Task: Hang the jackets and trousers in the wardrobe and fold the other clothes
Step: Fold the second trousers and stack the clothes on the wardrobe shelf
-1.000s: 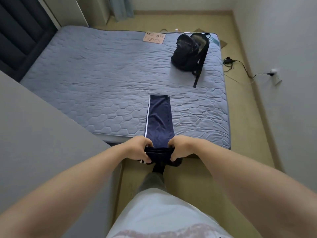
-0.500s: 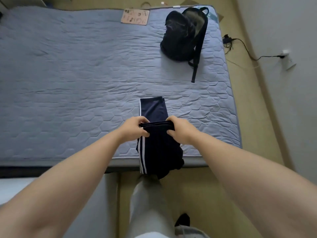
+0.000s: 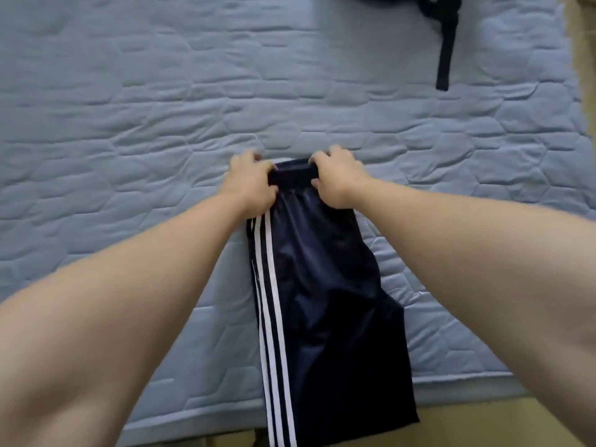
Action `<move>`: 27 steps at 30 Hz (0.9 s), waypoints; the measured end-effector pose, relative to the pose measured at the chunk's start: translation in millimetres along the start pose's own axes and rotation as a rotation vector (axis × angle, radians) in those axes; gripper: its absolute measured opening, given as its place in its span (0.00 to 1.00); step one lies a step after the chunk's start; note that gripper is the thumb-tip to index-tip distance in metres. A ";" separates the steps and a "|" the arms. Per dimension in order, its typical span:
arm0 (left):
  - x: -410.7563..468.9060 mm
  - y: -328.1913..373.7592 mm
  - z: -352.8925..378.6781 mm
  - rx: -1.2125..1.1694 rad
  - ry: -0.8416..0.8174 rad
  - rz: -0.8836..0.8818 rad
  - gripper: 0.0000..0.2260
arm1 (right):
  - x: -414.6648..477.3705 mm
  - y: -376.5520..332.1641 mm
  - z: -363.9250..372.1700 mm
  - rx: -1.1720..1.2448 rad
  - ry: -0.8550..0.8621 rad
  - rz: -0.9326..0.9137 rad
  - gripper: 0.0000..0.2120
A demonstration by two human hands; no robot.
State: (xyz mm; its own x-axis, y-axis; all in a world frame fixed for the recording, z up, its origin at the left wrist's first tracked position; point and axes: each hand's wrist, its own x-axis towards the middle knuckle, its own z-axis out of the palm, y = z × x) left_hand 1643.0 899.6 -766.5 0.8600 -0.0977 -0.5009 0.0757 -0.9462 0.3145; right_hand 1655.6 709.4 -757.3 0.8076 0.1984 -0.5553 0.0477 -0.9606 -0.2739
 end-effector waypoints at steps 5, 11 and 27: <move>34.6 -9.0 5.3 0.041 -0.027 0.084 0.23 | 42.8 6.5 12.6 0.015 -0.065 0.011 0.28; 50.6 5.0 -19.5 0.092 -0.352 0.067 0.24 | 53.4 -10.7 -13.7 -0.126 -0.287 0.014 0.25; 34.6 42.8 -136.5 0.293 0.053 0.243 0.17 | 12.8 -33.8 -131.8 -0.297 0.198 -0.159 0.10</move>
State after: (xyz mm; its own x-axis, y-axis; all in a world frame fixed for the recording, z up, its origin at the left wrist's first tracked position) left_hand 1744.9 897.8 -660.2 0.8606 -0.3216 -0.3949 -0.2747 -0.9461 0.1717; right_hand 1741.8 718.8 -651.6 0.8730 0.3360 -0.3536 0.3263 -0.9411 -0.0887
